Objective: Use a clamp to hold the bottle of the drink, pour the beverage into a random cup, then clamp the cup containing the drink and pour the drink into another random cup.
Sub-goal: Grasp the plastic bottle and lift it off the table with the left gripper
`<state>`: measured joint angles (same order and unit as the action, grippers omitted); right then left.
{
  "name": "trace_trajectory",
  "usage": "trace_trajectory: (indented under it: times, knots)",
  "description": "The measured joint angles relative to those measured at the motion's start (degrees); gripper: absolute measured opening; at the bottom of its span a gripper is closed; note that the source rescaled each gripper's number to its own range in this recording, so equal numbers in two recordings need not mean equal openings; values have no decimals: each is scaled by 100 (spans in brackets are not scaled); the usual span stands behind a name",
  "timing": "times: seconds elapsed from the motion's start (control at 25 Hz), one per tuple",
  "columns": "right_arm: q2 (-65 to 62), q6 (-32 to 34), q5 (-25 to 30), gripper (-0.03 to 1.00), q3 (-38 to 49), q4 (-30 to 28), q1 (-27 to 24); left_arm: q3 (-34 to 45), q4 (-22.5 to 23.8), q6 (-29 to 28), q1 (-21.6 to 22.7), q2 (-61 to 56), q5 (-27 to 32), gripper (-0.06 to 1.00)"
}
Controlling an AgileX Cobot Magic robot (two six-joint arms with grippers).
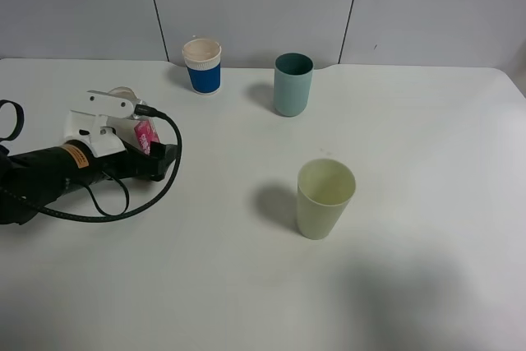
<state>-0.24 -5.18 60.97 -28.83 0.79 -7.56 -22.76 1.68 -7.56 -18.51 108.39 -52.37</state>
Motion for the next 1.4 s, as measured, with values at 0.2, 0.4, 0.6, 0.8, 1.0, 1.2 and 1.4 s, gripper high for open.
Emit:
trace_trajectory:
  times: [0.2, 0.4, 0.6, 0.8, 1.0, 1.2, 1.4]
  knots:
    - [0, 0, 0, 59, 0, 0, 0, 0, 0, 0, 0, 136, -208, 100]
    - [0, 0, 0, 59, 0, 0, 0, 0, 0, 0, 0, 161, -285, 96]
    - [0, 0, 0, 59, 0, 0, 0, 0, 0, 0, 0, 161, -303, 95]
    - [0, 0, 0, 59, 0, 0, 0, 246, -6, 5, 0, 155, -490, 93]
    - [0, 0, 0, 59, 0, 0, 0, 458, -10, 57, 0, 155, -653, 93]
    - [0, 0, 0, 59, 0, 0, 0, 458, -17, 61, 0, 93, -739, 93]
    - [0, 0, 0, 59, 0, 0, 0, 458, -69, 35, 18, 87, -755, 93]
